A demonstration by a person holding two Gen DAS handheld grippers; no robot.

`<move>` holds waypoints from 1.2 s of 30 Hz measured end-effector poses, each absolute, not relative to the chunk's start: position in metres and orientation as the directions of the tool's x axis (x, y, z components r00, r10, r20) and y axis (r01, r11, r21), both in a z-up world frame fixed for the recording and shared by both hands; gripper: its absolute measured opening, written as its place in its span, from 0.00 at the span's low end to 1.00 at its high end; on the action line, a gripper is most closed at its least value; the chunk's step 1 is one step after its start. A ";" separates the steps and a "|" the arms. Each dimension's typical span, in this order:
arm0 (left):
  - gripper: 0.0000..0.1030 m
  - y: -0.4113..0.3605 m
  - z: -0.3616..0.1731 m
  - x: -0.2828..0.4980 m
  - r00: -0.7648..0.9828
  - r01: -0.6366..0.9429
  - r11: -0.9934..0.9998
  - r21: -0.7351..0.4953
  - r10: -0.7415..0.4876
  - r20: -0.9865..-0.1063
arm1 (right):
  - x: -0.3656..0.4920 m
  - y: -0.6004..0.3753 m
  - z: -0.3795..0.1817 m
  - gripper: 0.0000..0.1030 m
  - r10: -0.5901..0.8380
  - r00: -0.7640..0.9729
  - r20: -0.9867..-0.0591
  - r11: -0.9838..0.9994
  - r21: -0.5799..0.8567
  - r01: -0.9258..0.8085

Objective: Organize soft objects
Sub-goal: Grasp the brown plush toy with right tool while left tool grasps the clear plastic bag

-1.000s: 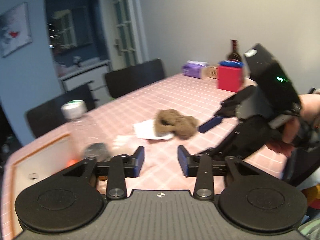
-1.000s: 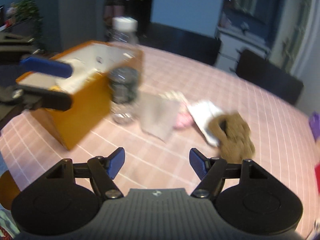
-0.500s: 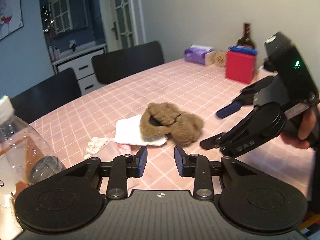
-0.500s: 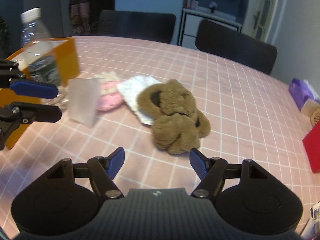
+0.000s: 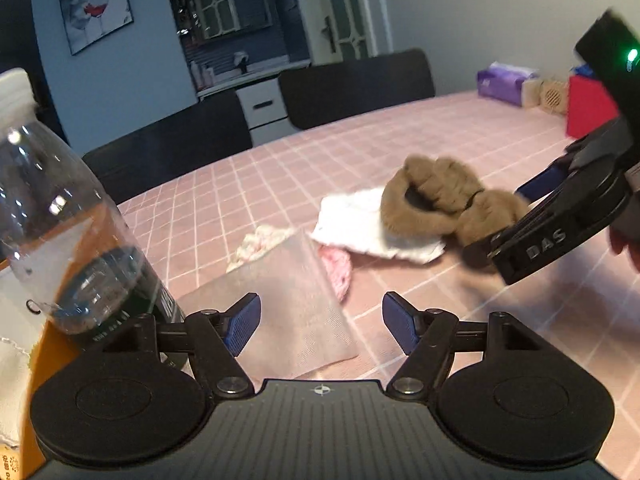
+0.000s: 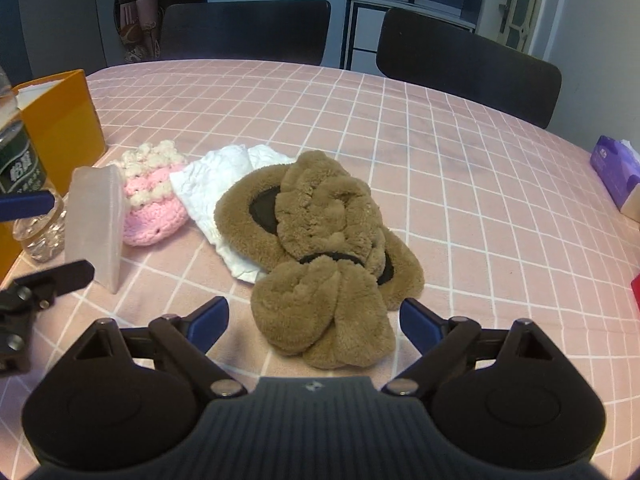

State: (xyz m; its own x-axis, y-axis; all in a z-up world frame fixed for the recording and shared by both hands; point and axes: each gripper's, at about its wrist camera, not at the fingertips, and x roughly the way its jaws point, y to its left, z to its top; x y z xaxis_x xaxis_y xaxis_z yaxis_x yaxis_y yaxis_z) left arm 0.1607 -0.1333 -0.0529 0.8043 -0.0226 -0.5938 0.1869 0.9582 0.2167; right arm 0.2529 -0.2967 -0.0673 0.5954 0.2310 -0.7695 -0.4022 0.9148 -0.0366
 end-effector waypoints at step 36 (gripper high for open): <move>0.00 -0.127 -0.032 0.093 0.778 0.324 0.936 0.140 -0.179 -0.602 | 0.160 -0.293 -0.031 0.42 0.235 0.519 -0.822 0.913 0.003 -0.408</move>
